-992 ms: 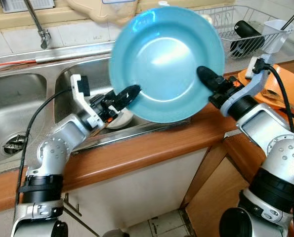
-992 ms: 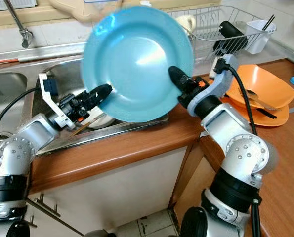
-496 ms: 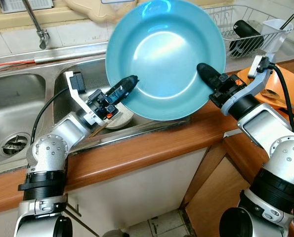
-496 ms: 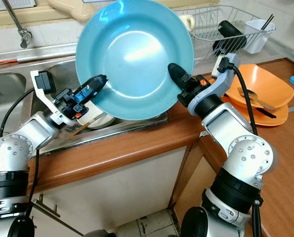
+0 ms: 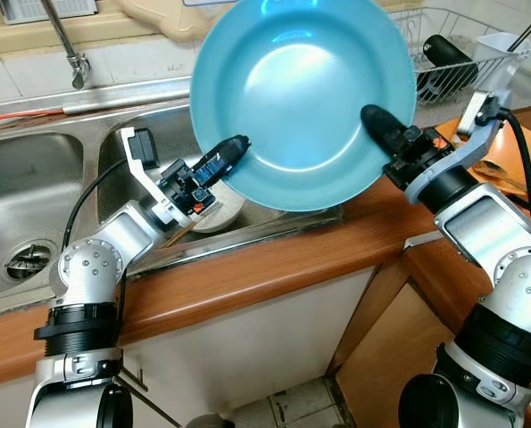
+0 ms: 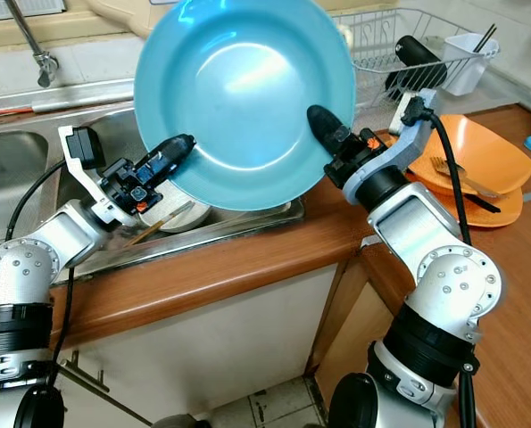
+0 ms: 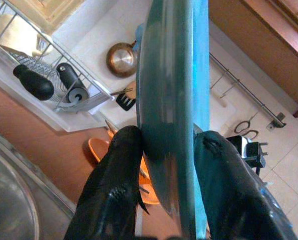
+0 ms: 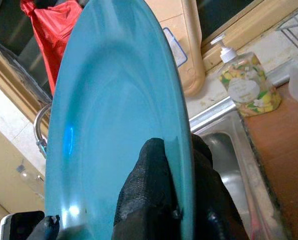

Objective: Kitchen organization

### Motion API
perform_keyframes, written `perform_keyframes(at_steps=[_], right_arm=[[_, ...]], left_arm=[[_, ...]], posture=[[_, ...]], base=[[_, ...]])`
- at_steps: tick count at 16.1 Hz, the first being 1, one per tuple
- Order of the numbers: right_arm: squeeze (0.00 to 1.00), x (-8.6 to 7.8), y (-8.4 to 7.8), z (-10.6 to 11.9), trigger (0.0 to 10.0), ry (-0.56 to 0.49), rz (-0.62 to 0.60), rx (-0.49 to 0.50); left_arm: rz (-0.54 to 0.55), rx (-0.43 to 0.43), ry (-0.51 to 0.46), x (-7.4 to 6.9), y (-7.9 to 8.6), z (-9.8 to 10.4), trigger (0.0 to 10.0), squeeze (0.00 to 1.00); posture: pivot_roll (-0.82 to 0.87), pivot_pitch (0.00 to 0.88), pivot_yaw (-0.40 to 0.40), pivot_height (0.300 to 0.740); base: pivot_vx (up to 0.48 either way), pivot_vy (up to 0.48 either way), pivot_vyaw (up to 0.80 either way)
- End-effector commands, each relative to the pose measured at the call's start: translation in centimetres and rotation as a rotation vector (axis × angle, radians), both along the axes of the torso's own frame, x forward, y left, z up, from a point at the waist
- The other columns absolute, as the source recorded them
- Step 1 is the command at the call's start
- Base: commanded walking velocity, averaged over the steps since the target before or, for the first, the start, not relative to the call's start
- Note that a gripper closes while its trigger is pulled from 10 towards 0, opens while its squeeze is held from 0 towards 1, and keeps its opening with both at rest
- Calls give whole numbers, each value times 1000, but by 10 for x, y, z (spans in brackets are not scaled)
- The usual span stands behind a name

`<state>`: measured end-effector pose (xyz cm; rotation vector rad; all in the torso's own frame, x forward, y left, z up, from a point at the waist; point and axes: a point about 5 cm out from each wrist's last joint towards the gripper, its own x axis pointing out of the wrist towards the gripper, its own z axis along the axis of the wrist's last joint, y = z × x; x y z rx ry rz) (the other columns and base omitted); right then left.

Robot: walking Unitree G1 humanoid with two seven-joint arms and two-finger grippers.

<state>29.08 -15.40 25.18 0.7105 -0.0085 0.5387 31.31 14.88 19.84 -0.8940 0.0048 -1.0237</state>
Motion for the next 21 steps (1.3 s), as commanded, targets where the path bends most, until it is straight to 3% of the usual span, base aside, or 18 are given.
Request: perform_keyframes(at_steps=[1, 6, 7, 8, 9, 10, 11, 14, 15, 16, 19, 21], right_arm=[[0, -2, 2, 9, 0, -45, 7, 3], [0, -3, 2, 8, 0, -44, 8, -18], [0, -3, 3, 8, 1725, -43, 10, -25], [0, -2, 3, 7, 8471, -41, 6, -39], [0, -1, 3, 7, 8471, -38, -2, -52], [0, 0, 4, 5, 10000, -45, -17, -91], [1000, 0, 5, 4, 10000, -37, -10, -86], [1000, -3, 7, -2, 10000, -25, -1, -150], [600, -4, 9, -5, 10000, -17, 14, -189], [0, -6, 12, -9, 10000, -12, 33, -219], [0, -8, 21, -19, 10000, 8, 90, -337], [0, -8, 26, -27, 10000, 14, 122, -485]], left_arm=[[-17, -5, -29, 2, -2, 7, 0, 0], [1, 15, -13, 5, -2, 4, 0, 0], [8, 21, -12, 5, -2, 3, 0, 0], [18, 26, -12, 5, -2, 2, 0, 0], [25, 30, -12, 5, -2, 2, 0, 0], [59, 40, -5, 7, 0, 1, 0, 0], [92, 43, 5, 9, 3, 0, 0, 0], [188, 37, 20, 11, 15, 2, 0, 0], [238, 41, 18, 13, 21, 3, 0, 0], [291, 45, 16, 15, 28, 4, 0, 0], [432, 64, 39, 22, 51, 7, 0, 0], [557, 196, 131, 31, 69, -5, 0, 0]], posture=[[-87, 0, 80, 740], [-87, 0, 82, 740], [-88, 0, 76, 740], [-88, 0, 76, 740], [-88, 0, 76, 740], [-86, 0, 77, 740], [-86, 0, 77, 740], [-82, 0, 81, 740], [-77, 0, 75, 740], [-72, 0, 67, 740], [-68, 0, 63, 740], [-69, 0, 65, 740]], base=[[0, 0, 0], [0, 0, 0], [0, 0, 0], [0, 0, 0], [0, 0, 0], [0, 0, 0], [0, 0, 0], [0, 0, 0], [0, 0, 0], [0, 0, 0], [0, 0, 0], [0, 0, 0]])
